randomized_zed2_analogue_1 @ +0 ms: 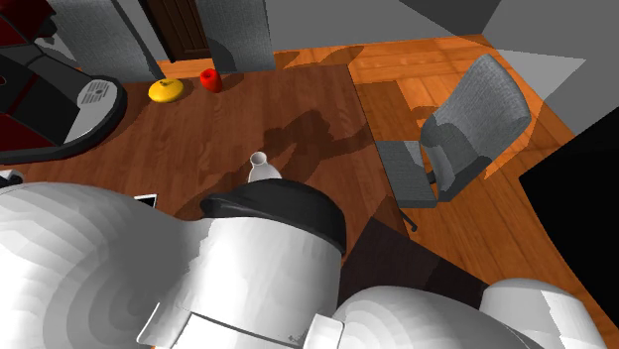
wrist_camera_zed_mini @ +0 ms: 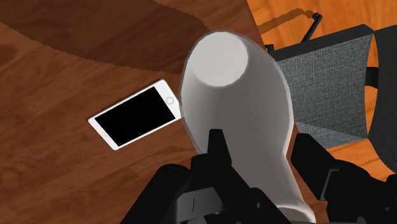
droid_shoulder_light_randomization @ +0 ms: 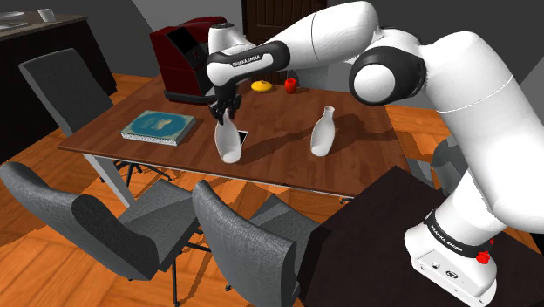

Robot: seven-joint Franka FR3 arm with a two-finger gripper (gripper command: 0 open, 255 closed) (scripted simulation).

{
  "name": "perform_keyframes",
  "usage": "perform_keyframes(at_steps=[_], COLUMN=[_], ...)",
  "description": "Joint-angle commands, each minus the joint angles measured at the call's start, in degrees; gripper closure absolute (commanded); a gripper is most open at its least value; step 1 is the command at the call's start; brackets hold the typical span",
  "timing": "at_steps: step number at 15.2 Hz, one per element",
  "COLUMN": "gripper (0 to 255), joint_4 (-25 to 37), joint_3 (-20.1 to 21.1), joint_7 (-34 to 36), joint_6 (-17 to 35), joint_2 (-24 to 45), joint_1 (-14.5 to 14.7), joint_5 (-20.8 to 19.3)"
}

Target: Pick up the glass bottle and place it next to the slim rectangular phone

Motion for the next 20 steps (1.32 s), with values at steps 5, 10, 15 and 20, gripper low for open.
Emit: perform_keyframes(at_steps=[5, 10, 15, 20], gripper=[255, 255, 0, 0], joint_4=[-0.7, -0.7, -0.7, -1.4], joint_3=[0.0, 0.0, 0.0, -0.1], joint_7=[0.0, 0.0, 0.0, 0.0], joint_6=[2.1, 2.1, 2.1, -1.8], joint_2=[1.3, 1.3, 1.3, -3.3], joint_1=[0.0, 0.0, 0.0, 0.1], joint_5=[0.0, 0.0, 0.0, -0.1])
